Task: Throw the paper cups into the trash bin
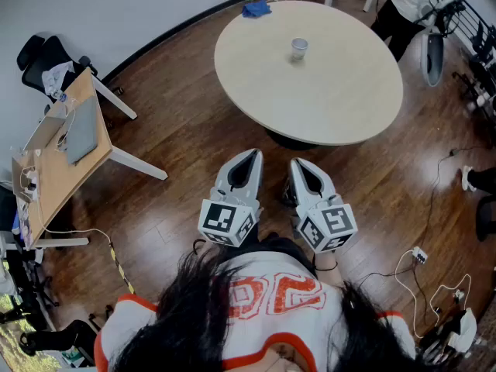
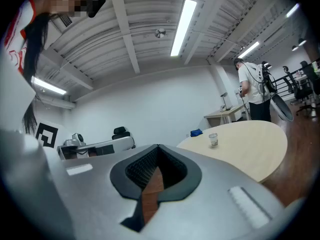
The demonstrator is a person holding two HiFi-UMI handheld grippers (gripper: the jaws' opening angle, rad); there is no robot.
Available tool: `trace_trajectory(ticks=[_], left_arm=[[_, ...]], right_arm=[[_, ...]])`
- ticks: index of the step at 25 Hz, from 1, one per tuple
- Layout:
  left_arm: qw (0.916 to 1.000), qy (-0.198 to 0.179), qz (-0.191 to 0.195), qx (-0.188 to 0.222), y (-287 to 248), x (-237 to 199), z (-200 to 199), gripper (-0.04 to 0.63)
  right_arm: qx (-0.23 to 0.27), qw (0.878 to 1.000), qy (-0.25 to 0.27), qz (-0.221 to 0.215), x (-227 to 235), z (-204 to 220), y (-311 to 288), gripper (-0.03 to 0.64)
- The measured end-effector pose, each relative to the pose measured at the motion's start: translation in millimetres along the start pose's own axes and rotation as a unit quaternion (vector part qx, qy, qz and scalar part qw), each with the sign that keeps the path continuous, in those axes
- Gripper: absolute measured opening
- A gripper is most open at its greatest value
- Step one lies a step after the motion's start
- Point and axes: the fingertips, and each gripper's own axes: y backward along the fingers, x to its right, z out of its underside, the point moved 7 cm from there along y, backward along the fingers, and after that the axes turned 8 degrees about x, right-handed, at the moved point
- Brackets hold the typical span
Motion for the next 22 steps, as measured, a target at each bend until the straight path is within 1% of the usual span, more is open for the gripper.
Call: trace_trajectory(ticks=[6, 10, 13, 15, 18, 22], left_arm=[[0.9998, -0.007, 0.019, -0.005, -40.0, -27.8, 1.8, 0.000], [0.9994, -0.005, 0.035, 0.000, -73.3, -60.9, -4.0, 0.000], [0.9989, -0.010, 0.045, 0.003, -100.6, -91.5, -11.2, 0.000], [0.9987, -0.005, 0.052, 0.001, -114.8, -111.3, -14.0, 0.000], [0.9978, 0.006, 0.065, -0.008, -132.2, -137.5, -12.4, 0.000], [0.9957, 0.014, 0.088, -0.024, -156.5, -162.1, -9.6, 0.000]], right_arm=[[0.010, 1.000, -0.001, 0.007, 16.7, -6.2, -51.6, 0.002], [0.013, 1.000, 0.004, 0.016, 24.5, -11.0, -91.1, 0.002], [0.018, 0.999, 0.001, 0.035, 32.4, -15.4, -122.6, 0.002], [0.019, 0.999, 0.001, 0.051, 37.4, -17.5, -143.2, 0.002], [0.023, 0.997, 0.005, 0.074, 44.7, -19.7, -171.0, 0.002], [0.031, 0.994, 0.007, 0.106, 52.5, -22.2, -194.7, 0.002]])
